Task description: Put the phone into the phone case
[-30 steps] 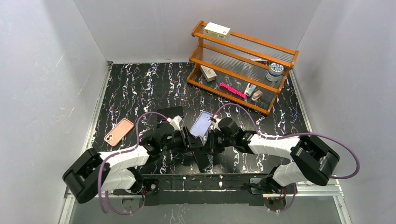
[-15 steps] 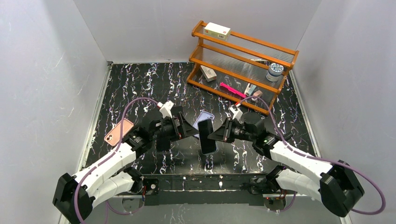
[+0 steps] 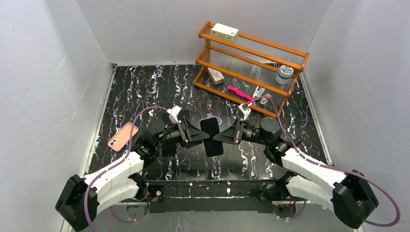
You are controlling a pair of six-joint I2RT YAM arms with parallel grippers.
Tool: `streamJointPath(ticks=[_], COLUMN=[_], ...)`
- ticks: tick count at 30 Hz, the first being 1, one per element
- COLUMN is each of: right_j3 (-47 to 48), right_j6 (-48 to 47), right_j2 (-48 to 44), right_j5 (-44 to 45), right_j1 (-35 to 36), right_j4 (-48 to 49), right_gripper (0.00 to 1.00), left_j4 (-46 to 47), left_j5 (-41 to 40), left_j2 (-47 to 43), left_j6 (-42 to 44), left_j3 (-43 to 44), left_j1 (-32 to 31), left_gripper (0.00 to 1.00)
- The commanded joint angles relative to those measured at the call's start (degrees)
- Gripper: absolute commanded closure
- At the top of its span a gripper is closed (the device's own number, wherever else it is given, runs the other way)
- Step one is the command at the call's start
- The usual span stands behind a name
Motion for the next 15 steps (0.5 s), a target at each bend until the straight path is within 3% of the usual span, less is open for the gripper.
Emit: streamJointPath(ticks=[1, 6, 8, 10, 15], right_j3=[0.9, 1.4, 1.6, 2.3, 1.2], right_j6=[3.3, 5.0, 5.6, 5.7, 4.3], right_j2=[1.6, 5.6, 7.0, 8.1, 6.2], right_j5=[-2.7, -3.9, -4.5, -5.9, -6.3], right_j1=[-0.2, -0.2, -0.2, -0.1, -0.2], right_j4=[11.0, 13.8, 15.1, 15.3, 12.7], right_gripper=[0.99, 0.99, 0.98, 0.89, 0.54], left_j4=[10.9, 14.9, 15.6, 16.8, 18.5], left_j5=[1.5, 0.9, 0.2, -0.3, -1.8], left_j2=[-0.1, 0.3, 0.3, 0.3, -0.3], left_j6=[-6.0, -8.6, -8.9, -9.7, -10.6], left_j3=[-1.8, -3.9, -4.5, -4.8, -5.2], left_j1=[0.3, -0.1, -0.2, -0.3, -0.3], left_gripper=[0.35, 0.47, 0.63, 0.76, 1.00])
